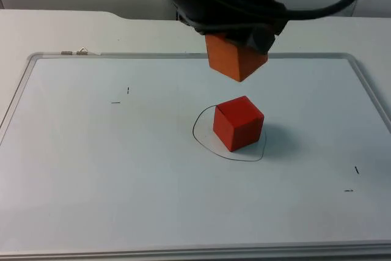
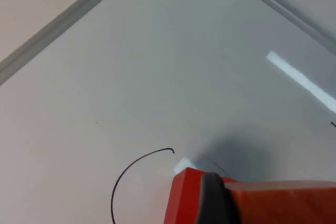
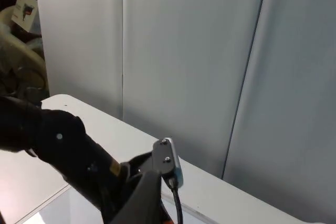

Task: Pick up one cube with the left hand and another cube with the right hand. First place the cube in the right hand at the target position, then stack the cube in the left hand on top.

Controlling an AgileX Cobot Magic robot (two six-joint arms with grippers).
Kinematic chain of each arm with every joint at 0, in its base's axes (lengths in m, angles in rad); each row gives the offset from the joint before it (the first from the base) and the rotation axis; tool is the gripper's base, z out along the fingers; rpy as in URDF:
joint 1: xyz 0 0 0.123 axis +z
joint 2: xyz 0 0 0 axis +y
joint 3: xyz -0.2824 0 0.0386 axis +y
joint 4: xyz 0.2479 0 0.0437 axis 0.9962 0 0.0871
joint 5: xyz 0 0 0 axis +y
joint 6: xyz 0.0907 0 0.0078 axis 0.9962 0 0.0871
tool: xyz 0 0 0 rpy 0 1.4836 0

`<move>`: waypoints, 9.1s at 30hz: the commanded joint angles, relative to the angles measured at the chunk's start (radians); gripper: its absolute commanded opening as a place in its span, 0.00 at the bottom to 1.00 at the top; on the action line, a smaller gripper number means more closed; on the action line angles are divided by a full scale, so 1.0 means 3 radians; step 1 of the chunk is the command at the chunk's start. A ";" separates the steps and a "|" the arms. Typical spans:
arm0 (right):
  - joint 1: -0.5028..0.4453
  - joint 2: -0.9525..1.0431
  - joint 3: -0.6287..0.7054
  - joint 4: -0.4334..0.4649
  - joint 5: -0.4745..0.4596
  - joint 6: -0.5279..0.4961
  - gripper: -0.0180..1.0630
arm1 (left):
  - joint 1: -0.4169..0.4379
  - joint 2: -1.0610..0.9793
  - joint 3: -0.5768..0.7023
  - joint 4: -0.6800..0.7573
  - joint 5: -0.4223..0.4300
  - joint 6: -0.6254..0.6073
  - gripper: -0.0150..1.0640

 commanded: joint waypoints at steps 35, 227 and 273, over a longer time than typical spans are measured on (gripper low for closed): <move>-0.0007 0.0001 0.0015 0.0016 -0.0029 -0.0023 0.89 | -0.0139 0.0538 -0.0079 0.0054 -0.0534 0.0027 0.22; -0.0007 -0.0005 0.0015 -0.0004 0.0184 -0.0102 0.89 | 0.1498 -0.6448 0.2985 0.1939 0.1974 -0.1921 0.99; -0.0007 -0.2416 0.1838 0.0453 0.1336 -0.0073 0.89 | 0.2057 -0.6448 0.2985 0.1939 0.1974 -0.1921 0.99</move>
